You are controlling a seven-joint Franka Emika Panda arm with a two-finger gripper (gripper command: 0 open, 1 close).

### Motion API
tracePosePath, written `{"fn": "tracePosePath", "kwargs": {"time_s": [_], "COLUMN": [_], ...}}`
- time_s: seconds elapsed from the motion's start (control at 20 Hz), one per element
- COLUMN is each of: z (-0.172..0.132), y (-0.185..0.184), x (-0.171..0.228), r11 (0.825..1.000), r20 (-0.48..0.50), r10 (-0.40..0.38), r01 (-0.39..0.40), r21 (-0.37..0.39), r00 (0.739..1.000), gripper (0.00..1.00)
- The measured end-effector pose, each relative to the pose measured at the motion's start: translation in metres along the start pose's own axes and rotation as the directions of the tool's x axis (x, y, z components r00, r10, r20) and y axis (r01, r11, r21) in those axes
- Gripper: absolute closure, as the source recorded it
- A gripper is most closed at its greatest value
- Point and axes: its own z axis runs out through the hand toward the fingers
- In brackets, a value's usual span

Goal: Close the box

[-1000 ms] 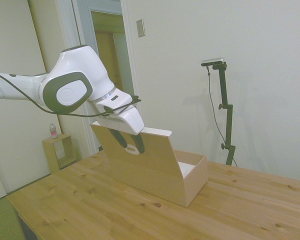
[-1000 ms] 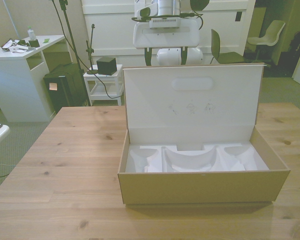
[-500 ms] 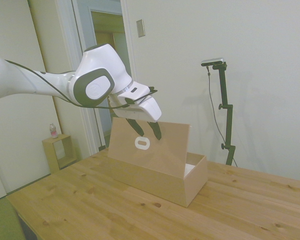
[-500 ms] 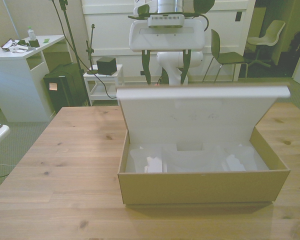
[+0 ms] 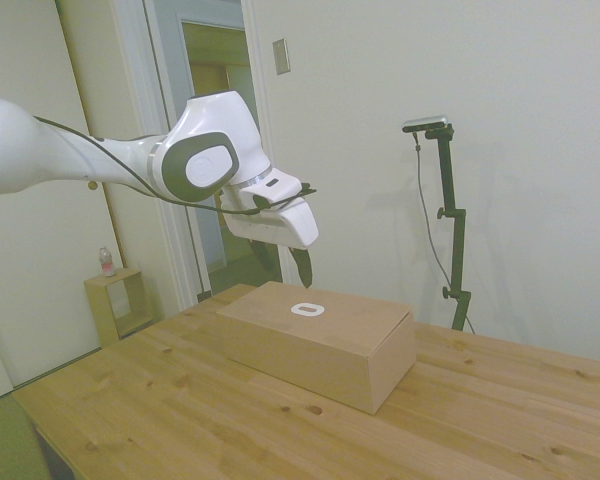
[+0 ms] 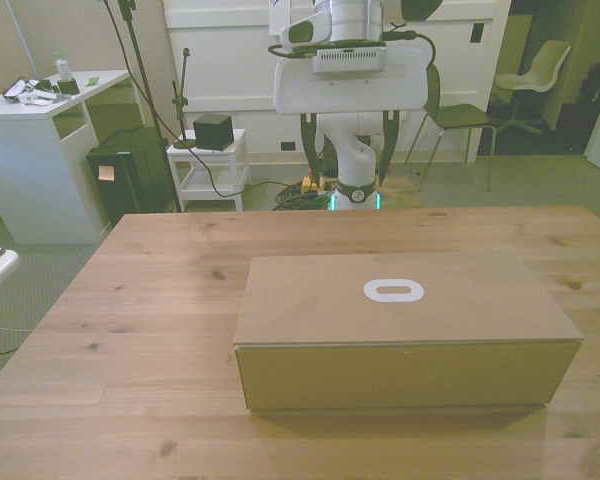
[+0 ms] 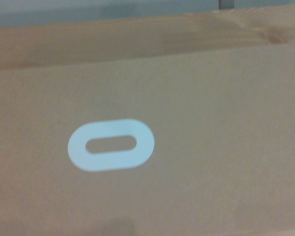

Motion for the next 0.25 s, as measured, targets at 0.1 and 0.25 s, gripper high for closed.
{"fn": "tracePosePath", "kwargs": {"time_s": [0.1, 0.25], "z": [0.006, 0.016], "y": [0.0, -0.001], "x": [-0.011, -0.028], "r11": [0.999, 0.994], "r20": [0.054, 0.125], "r10": [-0.005, -0.022], "r01": [0.008, 0.035], "r21": [-0.044, -0.1], "r00": [0.999, 0.992], "gripper": [0.0, 0.0]}}
